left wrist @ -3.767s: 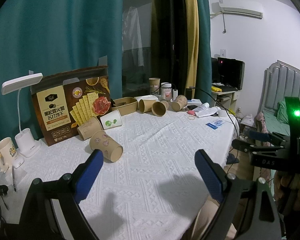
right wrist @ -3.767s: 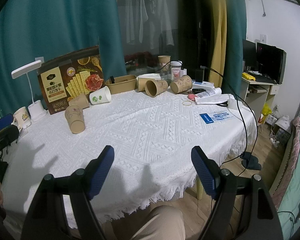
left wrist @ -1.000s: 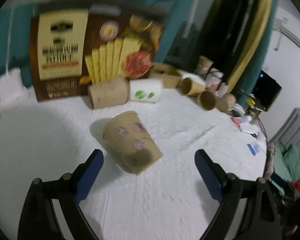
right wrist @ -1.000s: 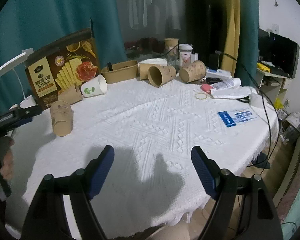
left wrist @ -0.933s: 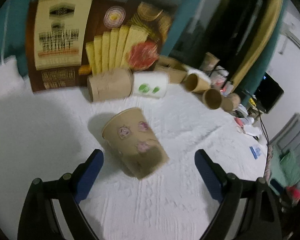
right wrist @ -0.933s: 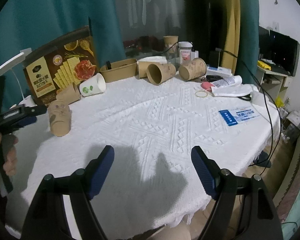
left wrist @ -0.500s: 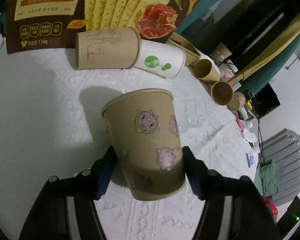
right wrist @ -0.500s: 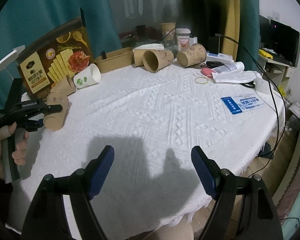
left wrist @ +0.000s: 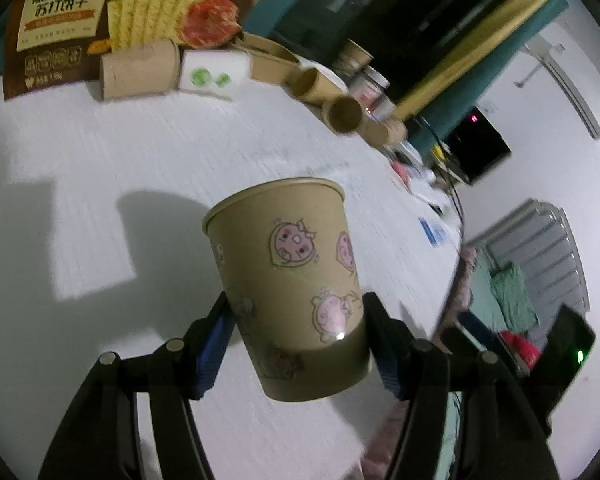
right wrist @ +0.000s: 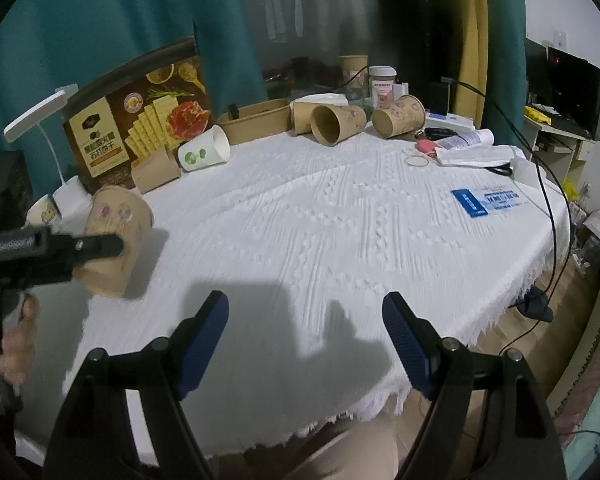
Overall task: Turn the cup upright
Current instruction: 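Lift the pig-print cup with the left tool and rotate it, then close the right tool on the cup while the left tool releases it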
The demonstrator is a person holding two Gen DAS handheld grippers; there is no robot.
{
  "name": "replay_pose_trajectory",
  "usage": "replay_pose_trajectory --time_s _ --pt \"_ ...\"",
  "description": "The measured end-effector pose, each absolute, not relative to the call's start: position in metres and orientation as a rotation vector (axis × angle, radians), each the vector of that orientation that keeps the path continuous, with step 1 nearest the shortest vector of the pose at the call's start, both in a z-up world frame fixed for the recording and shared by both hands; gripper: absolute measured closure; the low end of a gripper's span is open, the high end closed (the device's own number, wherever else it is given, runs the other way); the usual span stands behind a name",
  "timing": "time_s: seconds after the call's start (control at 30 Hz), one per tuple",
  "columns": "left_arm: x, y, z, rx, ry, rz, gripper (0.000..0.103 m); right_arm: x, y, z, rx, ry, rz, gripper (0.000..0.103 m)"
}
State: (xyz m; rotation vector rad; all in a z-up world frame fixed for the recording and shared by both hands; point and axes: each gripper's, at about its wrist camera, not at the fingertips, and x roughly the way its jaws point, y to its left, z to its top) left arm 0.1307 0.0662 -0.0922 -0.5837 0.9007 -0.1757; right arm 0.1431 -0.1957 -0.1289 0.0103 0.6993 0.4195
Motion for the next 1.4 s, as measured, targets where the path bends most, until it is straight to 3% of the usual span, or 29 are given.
replay_pose_trajectory --time_s 0.47,0.53,0.6,1.0,1.1,1.4 --pt "0.112 0.036 -0.126 -0.627 1.005 -0.227 0.037 0.129 -0.206 -0.152 0.038 0.785 0.426 0.026" --pt "0.112 0.036 -0.126 -0.628 1.009 -0.227 0.035 0.131 -0.205 -0.154 0.035 0.794 0.424 0.026" --pt "0.110 0.038 -0.125 -0.634 1.008 -0.228 0.026 0.133 -0.206 -0.154 0.048 0.796 0.429 0.026" --pt "0.067 0.065 -0.082 -0.491 0.830 -0.147 0.021 0.145 -0.179 -0.135 -0.078 0.825 0.563 0.026" --pt "0.056 0.079 -0.085 -0.380 0.824 -0.028 0.021 0.158 -0.168 -0.119 0.010 0.897 0.704 0.026" --pt "0.010 0.140 -0.086 -0.405 0.753 0.133 0.021 0.170 -0.082 -0.109 -0.104 0.982 0.870 0.026"
